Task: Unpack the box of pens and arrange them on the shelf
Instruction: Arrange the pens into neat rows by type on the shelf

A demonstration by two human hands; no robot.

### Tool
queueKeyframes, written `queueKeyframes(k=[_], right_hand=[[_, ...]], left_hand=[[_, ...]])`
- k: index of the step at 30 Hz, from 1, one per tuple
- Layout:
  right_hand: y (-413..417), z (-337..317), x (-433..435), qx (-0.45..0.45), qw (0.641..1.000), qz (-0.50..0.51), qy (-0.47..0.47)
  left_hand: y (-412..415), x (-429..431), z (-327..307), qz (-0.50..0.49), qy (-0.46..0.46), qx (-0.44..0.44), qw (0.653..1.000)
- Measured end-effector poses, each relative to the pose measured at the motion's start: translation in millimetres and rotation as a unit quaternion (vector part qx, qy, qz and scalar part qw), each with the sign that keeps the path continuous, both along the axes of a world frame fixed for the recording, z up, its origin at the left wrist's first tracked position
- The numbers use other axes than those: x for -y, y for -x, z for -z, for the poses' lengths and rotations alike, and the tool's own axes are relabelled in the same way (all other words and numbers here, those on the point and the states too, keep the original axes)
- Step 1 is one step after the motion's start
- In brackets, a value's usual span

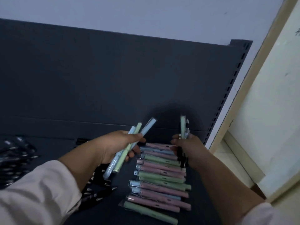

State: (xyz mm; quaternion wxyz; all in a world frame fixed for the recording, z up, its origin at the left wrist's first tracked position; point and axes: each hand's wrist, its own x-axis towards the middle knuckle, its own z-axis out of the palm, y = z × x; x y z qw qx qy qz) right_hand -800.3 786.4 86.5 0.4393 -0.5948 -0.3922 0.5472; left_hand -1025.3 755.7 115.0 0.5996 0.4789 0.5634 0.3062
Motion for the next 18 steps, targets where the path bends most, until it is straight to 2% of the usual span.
queueKeyframes(k=[3,6,12,16,18], right_hand=[[23,-16,10,-0.104,0.993,-0.056,-0.015],[40,-25,16,-0.144,0.986,-0.080,-0.040],[55,-28,24,-0.129,0.987,-0.073,-0.064],[58,-27,27,-0.121,0.989,-0.061,-0.065],[60,-27,29,-0.110,0.990,-0.061,-0.066]], left_hand=[[1,3,-2,0.026,0.004,-0.001,1.000],[2,8,-5,0.055,-0.007,-0.035,0.998],[12,8,-5,0.091,0.003,-0.072,0.993],[18,1,2,0.063,-0.061,-0.125,0.988],[19,0,1,0.065,-0.085,-0.118,0.987]])
